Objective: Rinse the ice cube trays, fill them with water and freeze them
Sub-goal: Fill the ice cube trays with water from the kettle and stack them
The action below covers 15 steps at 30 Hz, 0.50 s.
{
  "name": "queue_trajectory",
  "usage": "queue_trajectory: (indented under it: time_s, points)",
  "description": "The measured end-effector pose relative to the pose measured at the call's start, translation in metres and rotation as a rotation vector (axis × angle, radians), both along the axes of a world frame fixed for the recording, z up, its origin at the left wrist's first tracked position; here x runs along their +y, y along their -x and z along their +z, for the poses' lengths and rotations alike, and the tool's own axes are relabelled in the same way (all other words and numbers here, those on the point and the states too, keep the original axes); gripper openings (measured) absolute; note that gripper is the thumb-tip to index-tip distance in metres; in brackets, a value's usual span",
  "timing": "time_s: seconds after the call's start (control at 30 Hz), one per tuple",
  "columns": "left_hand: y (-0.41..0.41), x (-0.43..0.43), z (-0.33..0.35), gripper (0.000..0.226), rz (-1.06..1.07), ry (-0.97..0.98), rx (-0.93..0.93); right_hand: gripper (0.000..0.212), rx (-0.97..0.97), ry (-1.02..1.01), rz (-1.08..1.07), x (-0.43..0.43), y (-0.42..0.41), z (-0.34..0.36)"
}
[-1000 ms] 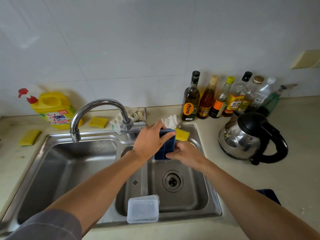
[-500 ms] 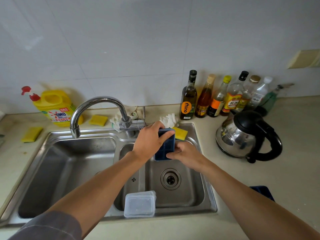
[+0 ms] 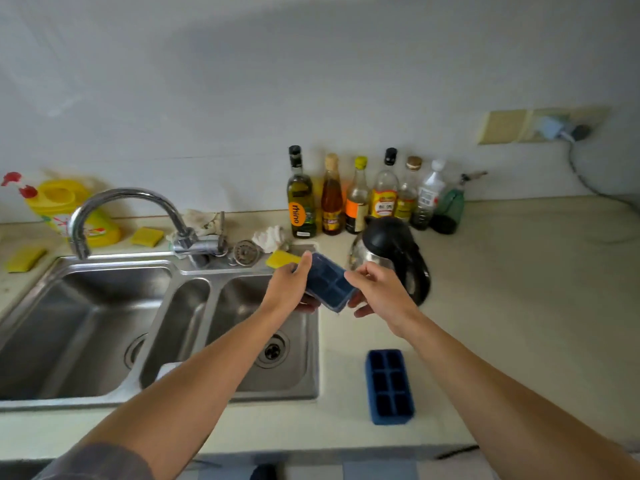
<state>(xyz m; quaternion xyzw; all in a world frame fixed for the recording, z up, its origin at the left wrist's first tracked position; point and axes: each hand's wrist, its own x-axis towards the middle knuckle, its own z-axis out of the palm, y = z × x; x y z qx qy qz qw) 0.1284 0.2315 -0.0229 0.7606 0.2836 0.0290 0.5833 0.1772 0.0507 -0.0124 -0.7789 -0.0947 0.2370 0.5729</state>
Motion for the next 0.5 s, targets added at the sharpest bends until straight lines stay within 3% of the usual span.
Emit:
queue_trajectory:
  time_s: [0.07,0.17,0.33,0.5]
  points:
    - [-0.001,-0.041,-0.003,0.041,-0.069,0.067,0.079,0.020,0.009,0.034,-0.025,-0.047,0.000,-0.001]
    - [-0.002,-0.091,-0.015,0.037,-0.226,0.016,0.151,0.021,0.038,0.092,-0.080,-0.108,0.001,-0.010]
    - [0.005,-0.126,-0.048,0.039,-0.365,-0.423,0.239,0.022,0.162,0.170,-0.214,-0.183,0.003,-0.052]
    - [0.026,-0.123,-0.076,0.033,-0.484,-0.484,0.316,0.021,0.253,0.295,-0.321,-0.220,0.006,-0.106]
